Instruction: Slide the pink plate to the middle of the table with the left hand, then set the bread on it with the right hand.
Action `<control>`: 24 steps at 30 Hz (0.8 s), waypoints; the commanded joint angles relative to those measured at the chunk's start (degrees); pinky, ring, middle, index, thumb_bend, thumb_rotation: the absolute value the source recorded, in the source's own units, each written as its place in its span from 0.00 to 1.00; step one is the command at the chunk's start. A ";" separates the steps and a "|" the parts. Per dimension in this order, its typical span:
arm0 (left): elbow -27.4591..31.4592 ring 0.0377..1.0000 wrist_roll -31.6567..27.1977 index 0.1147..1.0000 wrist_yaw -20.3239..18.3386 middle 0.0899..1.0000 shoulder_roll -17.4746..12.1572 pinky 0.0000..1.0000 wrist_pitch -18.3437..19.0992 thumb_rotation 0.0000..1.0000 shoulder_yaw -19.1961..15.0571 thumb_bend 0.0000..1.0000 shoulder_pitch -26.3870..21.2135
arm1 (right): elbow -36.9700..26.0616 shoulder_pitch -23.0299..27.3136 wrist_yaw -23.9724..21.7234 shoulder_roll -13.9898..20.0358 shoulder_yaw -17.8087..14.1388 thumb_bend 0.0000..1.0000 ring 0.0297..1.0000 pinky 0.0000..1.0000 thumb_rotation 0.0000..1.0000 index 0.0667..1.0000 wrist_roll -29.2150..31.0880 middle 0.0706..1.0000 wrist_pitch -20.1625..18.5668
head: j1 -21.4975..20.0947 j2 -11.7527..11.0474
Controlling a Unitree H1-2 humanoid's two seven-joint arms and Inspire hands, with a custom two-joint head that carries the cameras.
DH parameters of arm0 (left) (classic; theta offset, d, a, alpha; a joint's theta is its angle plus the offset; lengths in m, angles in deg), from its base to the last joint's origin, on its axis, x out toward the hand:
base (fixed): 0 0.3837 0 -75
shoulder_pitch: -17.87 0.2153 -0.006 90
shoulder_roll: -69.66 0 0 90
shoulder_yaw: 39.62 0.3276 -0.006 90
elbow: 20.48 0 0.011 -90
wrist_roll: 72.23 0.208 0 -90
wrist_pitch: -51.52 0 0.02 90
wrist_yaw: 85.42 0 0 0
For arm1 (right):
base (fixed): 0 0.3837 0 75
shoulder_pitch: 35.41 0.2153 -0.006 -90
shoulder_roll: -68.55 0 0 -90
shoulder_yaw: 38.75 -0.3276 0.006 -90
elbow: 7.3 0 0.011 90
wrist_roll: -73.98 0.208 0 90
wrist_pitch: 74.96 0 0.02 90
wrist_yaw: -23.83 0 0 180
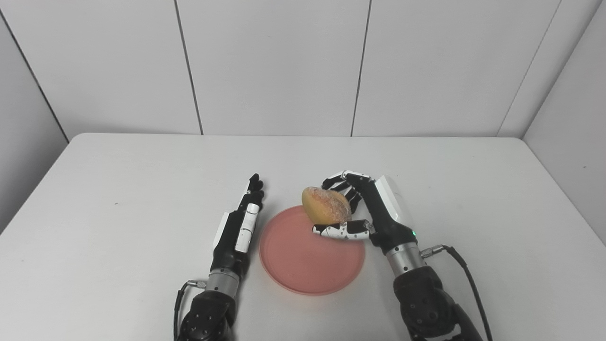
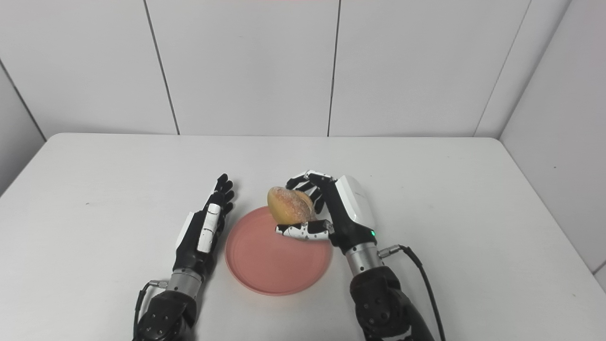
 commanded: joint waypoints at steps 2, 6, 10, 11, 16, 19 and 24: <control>-0.12 1.00 0.23 1.00 0.24 1.00 0.95 1.00 -0.40 1.00 0.56 0.74 0.83 | -1.39 0.96 -1.85 0.38 1.05 0.51 0.32 0.27 0.00 0.50 -1.14 0.37 1.99 | 0.19 -0.06; 0.28 1.00 1.15 1.00 0.53 1.00 0.84 1.00 0.00 1.00 1.14 0.72 1.06 | -1.24 0.90 -3.56 0.91 2.22 0.52 0.30 0.26 0.00 0.46 -3.09 0.43 1.63 | 0.16 0.00; 0.18 1.00 0.98 1.00 0.56 1.00 1.06 1.00 -0.22 1.00 1.02 0.73 1.03 | -0.05 1.01 -4.29 1.07 3.01 0.52 0.30 0.25 0.00 0.45 -4.44 0.44 2.06 | 0.08 0.06; 0.27 1.00 1.06 1.00 0.64 1.00 1.13 1.00 0.06 1.00 0.98 0.73 1.05 | 0.46 1.06 -4.22 1.08 3.22 0.52 0.29 0.25 0.00 0.45 -4.76 0.44 2.34 | 0.08 0.06; 0.94 1.00 1.28 1.00 0.80 1.00 1.56 1.00 0.91 1.00 0.90 0.73 1.23 | 3.60 1.63 -3.68 2.04 5.19 0.52 0.31 0.26 0.00 0.47 -7.76 0.40 4.41 | -0.19 -0.11; 1.21 1.00 1.21 1.00 0.87 1.00 1.82 1.00 0.77 1.00 0.82 0.72 1.39 | 5.04 1.82 -3.07 2.46 6.02 0.52 0.31 0.26 0.00 0.47 -9.65 0.40 5.38 | -0.10 -0.06; 1.43 1.00 1.45 1.00 0.87 1.00 1.73 1.00 0.85 1.00 0.97 0.74 1.41 | 6.68 2.12 -1.15 2.68 6.79 0.51 0.36 0.30 0.00 0.51 -12.92 0.40 6.30 | -0.16 0.07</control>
